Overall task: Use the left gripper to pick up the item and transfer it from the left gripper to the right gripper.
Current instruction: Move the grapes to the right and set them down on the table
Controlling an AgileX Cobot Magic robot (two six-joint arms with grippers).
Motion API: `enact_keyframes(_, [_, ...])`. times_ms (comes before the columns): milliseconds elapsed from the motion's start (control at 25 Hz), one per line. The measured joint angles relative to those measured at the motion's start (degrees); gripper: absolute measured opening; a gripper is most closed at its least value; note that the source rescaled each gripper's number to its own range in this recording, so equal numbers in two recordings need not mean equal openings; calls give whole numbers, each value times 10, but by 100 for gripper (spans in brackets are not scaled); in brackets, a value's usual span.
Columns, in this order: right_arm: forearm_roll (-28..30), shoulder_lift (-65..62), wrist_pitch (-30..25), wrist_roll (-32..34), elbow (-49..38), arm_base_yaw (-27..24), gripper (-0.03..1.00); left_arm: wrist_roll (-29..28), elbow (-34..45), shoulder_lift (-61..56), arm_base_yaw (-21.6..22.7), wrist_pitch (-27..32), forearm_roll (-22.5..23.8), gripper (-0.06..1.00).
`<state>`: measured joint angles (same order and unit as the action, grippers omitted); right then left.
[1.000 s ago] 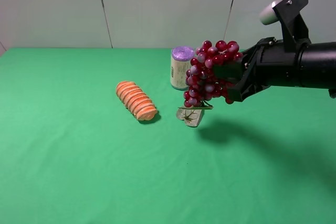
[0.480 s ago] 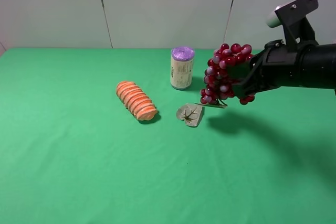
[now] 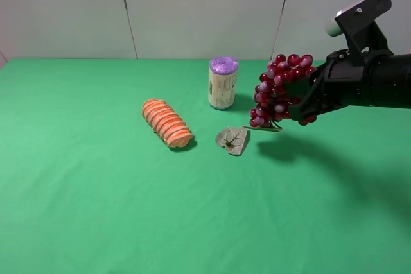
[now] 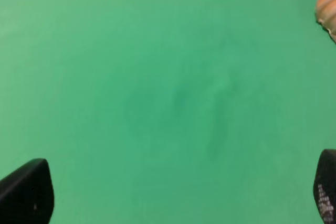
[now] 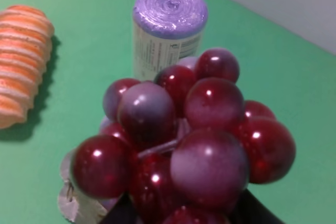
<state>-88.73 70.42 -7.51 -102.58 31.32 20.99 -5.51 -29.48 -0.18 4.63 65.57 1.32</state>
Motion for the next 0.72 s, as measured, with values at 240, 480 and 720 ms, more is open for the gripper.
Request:
enact_keyframes(240, [1, 0, 7, 0, 0, 0, 0, 0, 0, 0, 0, 0, 0, 100])
enact_keyframes(480, [2, 0, 7, 3, 0, 0, 0, 0, 0, 0, 0, 2, 0, 100])
enact_keyframes(720, [9, 0, 7, 13, 0, 0, 0, 0, 0, 0, 0, 2, 0, 100])
